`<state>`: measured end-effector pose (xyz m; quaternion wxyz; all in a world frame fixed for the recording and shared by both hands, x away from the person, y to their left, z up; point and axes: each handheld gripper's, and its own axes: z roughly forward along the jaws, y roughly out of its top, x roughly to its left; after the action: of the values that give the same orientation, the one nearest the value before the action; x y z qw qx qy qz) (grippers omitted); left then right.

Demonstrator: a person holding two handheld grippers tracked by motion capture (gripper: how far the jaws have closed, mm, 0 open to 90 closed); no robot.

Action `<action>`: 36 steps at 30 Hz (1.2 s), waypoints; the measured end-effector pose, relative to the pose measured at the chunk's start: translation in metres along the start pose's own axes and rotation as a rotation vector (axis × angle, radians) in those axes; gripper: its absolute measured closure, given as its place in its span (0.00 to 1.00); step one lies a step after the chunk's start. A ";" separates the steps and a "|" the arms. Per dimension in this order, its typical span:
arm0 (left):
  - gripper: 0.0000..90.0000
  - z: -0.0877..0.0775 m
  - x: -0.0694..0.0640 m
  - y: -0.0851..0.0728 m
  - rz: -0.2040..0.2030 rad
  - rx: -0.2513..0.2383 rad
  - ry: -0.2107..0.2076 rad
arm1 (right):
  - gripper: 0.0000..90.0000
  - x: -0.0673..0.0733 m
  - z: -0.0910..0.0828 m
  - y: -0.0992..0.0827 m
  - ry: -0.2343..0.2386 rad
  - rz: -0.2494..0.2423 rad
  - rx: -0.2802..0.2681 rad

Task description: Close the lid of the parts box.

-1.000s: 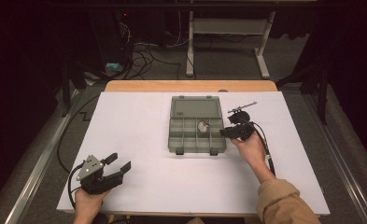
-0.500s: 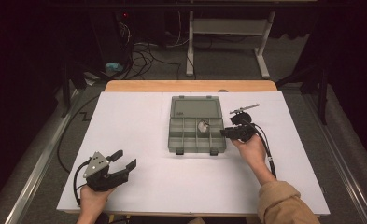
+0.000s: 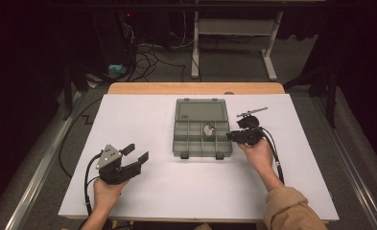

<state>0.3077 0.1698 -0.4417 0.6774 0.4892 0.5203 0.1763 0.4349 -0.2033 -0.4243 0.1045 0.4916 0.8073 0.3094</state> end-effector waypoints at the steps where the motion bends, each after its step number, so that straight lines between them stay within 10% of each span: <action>1: 0.41 0.002 -0.001 0.000 0.002 -0.003 0.001 | 0.81 0.000 0.000 0.000 -0.001 0.000 0.000; 36: 0.47 0.081 -0.017 0.007 0.054 0.109 0.063 | 0.81 -0.001 0.000 0.002 0.009 0.009 0.017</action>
<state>0.3738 0.1217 -0.4289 0.6281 0.5335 0.5368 0.1811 0.4370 -0.2035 -0.4229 0.0954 0.4949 0.8080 0.3052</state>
